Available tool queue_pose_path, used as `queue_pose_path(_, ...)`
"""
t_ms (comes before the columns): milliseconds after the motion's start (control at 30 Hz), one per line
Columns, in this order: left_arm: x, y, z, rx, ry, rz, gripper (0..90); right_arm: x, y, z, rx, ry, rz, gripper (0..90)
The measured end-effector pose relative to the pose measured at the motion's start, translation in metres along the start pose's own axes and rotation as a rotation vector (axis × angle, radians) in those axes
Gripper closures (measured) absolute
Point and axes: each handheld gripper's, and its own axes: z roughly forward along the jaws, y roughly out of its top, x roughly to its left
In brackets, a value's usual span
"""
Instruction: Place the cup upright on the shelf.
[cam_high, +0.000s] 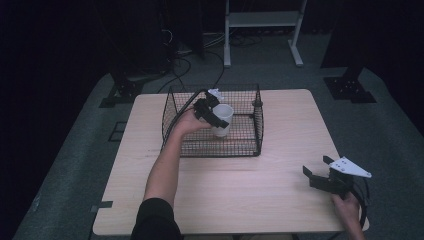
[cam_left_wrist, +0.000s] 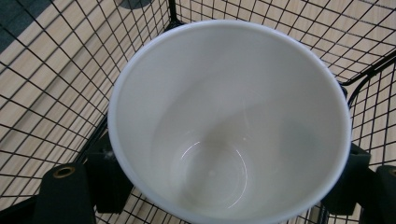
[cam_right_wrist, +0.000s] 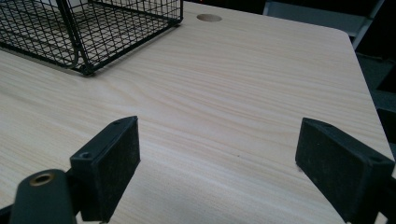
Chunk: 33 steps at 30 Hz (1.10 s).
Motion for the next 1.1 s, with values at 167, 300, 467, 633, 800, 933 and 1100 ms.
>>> queue_pose_path(167, -0.001, -0.001, 0.005, 0.024, 0.009, 0.0, 21.0, 0.0, 0.0, 0.0, -0.002, 0.0, -0.002, 13.1)
queue_pose_path(300, -0.001, -0.002, 0.009, 0.049, 0.009, 0.002, 21.0, 0.0, 0.0, 0.0, -0.006, 0.001, -0.004, 13.1)
queue_pose_path(467, -0.001, -0.002, 0.011, 0.055, 0.002, -0.01, 21.0, 0.0, 0.0, 0.0, -0.006, 0.0, -0.006, 13.1)
queue_pose_path(633, -0.001, -0.003, 0.01, 0.057, -0.003, -0.014, 21.0, 0.0, 0.0, 0.0, -0.007, -0.003, -0.001, 13.1)
queue_pose_path(800, -0.005, -0.006, 0.009, 0.058, 0.012, 0.011, 20.9, 0.0, 0.0, -0.001, -0.007, -0.003, -0.007, 13.1)
queue_pose_path(933, -0.005, -0.012, 0.007, 0.043, 0.01, 0.001, 20.9, 0.0, 0.0, -0.001, -0.007, -0.003, -0.007, 13.1)
queue_pose_path(1100, -0.005, -0.014, 0.006, 0.069, 0.015, 0.007, 19.7, 0.0, 0.0, 0.0, -0.005, -0.004, -0.007, 13.1)
